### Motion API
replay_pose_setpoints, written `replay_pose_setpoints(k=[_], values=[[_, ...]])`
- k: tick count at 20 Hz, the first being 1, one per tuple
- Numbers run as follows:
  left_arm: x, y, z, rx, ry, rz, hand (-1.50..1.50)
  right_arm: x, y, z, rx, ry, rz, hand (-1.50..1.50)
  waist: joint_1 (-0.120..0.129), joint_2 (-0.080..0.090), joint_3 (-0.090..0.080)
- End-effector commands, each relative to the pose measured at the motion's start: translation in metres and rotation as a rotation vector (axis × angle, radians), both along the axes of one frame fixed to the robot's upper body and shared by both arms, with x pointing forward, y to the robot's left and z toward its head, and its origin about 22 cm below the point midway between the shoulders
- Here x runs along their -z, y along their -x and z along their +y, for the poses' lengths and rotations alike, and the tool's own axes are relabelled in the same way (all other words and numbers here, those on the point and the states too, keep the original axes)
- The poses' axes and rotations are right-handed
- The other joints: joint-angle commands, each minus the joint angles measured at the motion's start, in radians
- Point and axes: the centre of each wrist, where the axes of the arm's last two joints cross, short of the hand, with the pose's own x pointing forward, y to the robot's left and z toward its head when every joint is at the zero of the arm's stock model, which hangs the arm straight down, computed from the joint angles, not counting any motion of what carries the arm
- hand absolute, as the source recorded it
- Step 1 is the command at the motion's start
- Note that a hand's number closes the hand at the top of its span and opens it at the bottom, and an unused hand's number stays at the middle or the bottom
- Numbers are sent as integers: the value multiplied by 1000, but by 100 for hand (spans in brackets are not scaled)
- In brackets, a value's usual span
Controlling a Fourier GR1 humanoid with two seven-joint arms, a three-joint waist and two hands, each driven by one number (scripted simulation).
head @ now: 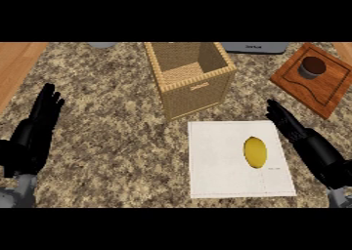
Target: Pick the lemon from the placemat and place it in the basket
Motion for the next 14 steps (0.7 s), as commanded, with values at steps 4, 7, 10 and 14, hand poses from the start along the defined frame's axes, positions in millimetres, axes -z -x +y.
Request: replay_pose_setpoints(k=[4, 7, 10, 14], values=[[59, 29, 13, -28, 33, 340, 0, -34, -46, 28, -24, -271, -166, 150, -26, 30, 12], [91, 47, -13, 36, 35, 527, 0, -55, -55, 57, -312, -145, -295, 150, -5, 39, 13], [109, 58, -6, 34, 42, 577, 0, -4, -38, 131, -293, -227, -295, 150, -24, 28, 11], [116, 60, -2, -1, 29, 594, 0, -18, -34, 171, -120, -50, -326, -150, -44, 19, 10]])
